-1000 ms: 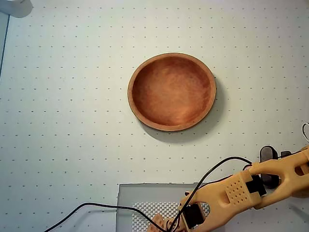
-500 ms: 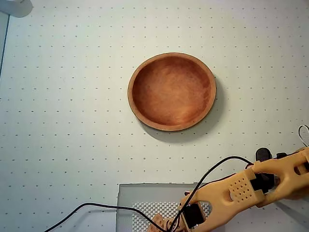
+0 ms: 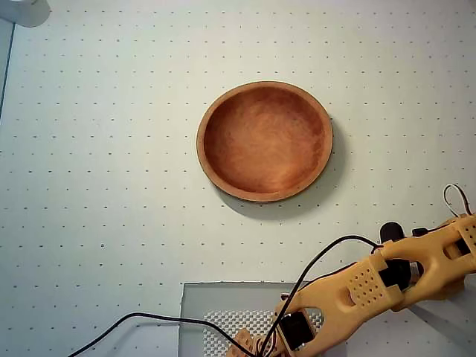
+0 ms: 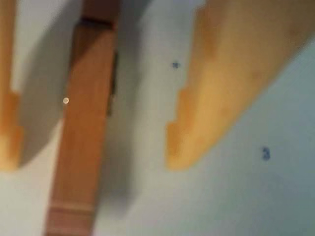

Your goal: Grasp a clothespin and put it in the bowl.

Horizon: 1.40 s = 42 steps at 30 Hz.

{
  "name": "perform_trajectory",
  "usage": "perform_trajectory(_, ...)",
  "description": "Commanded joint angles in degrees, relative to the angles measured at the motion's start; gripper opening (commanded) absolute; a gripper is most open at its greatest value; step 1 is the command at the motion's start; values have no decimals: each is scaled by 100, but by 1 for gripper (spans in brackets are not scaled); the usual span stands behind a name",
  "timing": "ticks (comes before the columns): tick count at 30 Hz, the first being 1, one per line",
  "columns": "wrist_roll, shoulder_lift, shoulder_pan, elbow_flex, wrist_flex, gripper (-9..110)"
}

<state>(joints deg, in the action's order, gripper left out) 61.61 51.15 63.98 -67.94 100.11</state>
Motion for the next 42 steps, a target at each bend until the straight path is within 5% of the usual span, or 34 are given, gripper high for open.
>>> perform_trajectory(1, 44, 123, -97, -105, 88, 8)
perform_trajectory(7, 44, 132, -97, -97, 88, -4)
perform_trajectory(18, 53, 519, -281, -18, 88, -3)
perform_trajectory(42, 53, 5555, -2892, -97, 167, -3)
